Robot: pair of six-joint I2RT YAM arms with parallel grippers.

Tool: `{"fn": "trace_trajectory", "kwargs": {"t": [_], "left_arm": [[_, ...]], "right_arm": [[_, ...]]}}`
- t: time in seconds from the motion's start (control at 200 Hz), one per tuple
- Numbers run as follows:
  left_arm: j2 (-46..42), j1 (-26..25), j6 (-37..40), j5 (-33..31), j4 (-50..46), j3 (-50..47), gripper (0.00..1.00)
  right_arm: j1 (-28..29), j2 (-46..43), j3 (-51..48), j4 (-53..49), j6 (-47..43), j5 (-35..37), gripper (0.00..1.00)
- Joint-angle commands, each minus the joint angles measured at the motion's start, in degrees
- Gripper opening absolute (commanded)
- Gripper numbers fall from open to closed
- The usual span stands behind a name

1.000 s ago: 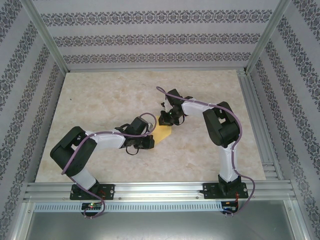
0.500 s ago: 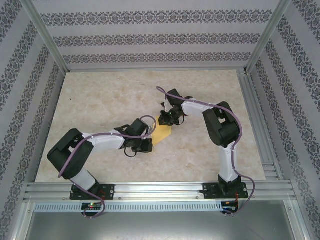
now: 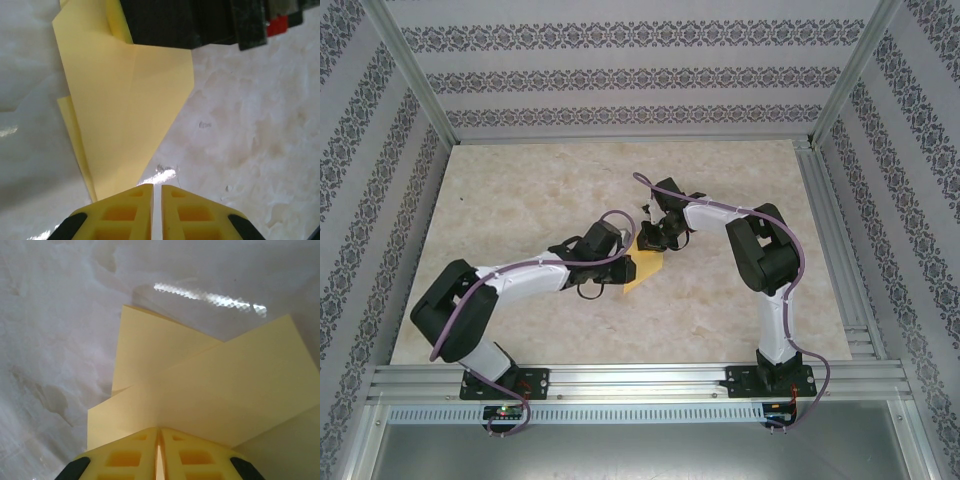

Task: Fold a paper plane with a square sheet of paper (pick it up from the middle)
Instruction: Fourth fold the wing at the center of the table.

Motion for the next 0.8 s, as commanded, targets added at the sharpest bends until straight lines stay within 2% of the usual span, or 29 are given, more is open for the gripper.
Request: {"fn": "trace_trajectory", "kwargs": {"t": [0.0, 0.295, 0.525, 0.794], "left_arm": [[3.7, 0.0, -2.1, -0.1, 3.3, 0.7, 0.11], [7.1, 0.3, -2.9, -2.4, 2.5, -0.5, 0.06], [7.4, 0.4, -3.5, -2.1, 3.1, -2.1, 0.05], [6.6, 0.5, -4.0, -1.1, 4.0, -3.5, 0.06]], "right_arm": [[-0.9, -2.0, -1.0, 2.8, 1.9, 0.1, 0.13], [0.2, -6.0, -3.0, 4.6, 2.5, -2.4, 0.16], [0.2, -3.8, -3.4, 4.6, 2.3, -1.5, 0.19], [-2.0, -3.1, -2.0, 4.0, 4.0, 4.3, 0.28]]}}
